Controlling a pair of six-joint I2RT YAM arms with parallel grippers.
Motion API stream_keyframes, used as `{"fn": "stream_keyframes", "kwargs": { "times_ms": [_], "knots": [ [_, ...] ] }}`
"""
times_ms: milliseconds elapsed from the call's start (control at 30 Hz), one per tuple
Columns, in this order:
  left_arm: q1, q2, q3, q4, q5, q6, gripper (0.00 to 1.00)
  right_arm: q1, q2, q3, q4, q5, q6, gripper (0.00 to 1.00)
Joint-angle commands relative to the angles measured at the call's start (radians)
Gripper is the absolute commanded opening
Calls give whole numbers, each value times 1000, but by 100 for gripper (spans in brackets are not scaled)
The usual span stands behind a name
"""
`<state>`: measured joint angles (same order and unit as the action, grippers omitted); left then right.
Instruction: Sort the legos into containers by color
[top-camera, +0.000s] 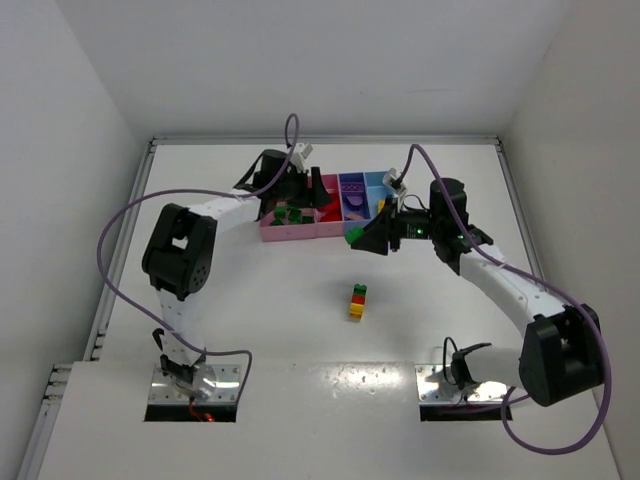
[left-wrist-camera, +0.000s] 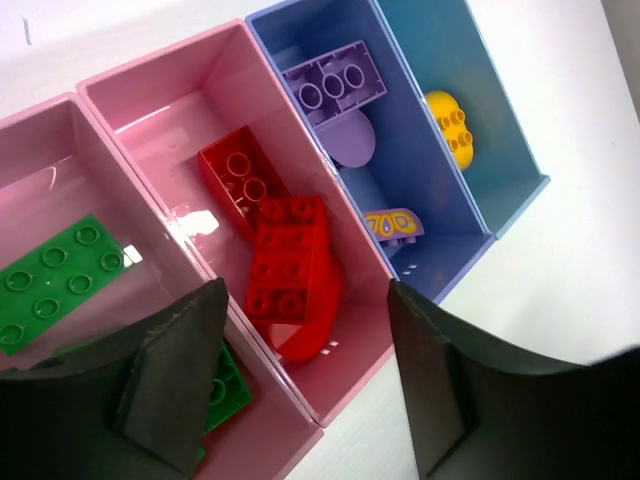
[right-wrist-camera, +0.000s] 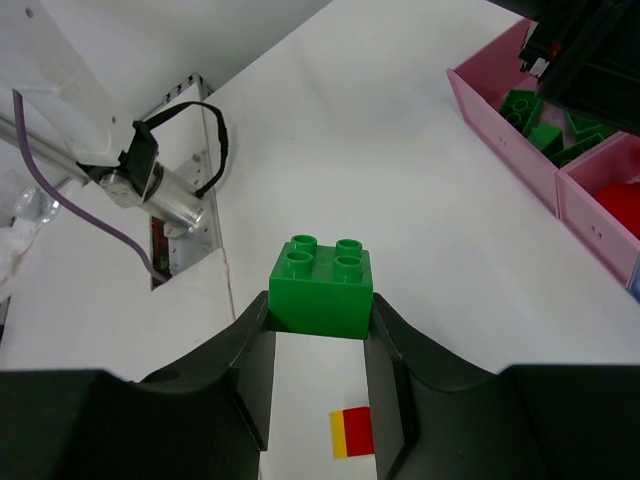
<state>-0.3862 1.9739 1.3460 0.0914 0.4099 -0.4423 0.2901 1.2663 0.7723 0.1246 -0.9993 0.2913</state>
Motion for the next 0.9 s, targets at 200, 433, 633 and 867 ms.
{"fn": "stream_keyframes", "kwargs": {
  "times_ms": [200, 433, 633, 867],
  "knots": [
    [73, -303, -106, 122, -11, -16, 84, 7, 33, 61, 33, 68, -27, 0],
    [240, -661, -78, -85, -25, 23, 95, 98, 257, 228, 33, 215, -61, 0],
    [371, -814, -82, -277, 30, 137, 100, 245, 561, 565, -166, 476, -155, 0],
    [392, -926, -218, -361, 30, 210, 100, 331, 918, 1136, -555, 717, -198, 0]
  ]
}}
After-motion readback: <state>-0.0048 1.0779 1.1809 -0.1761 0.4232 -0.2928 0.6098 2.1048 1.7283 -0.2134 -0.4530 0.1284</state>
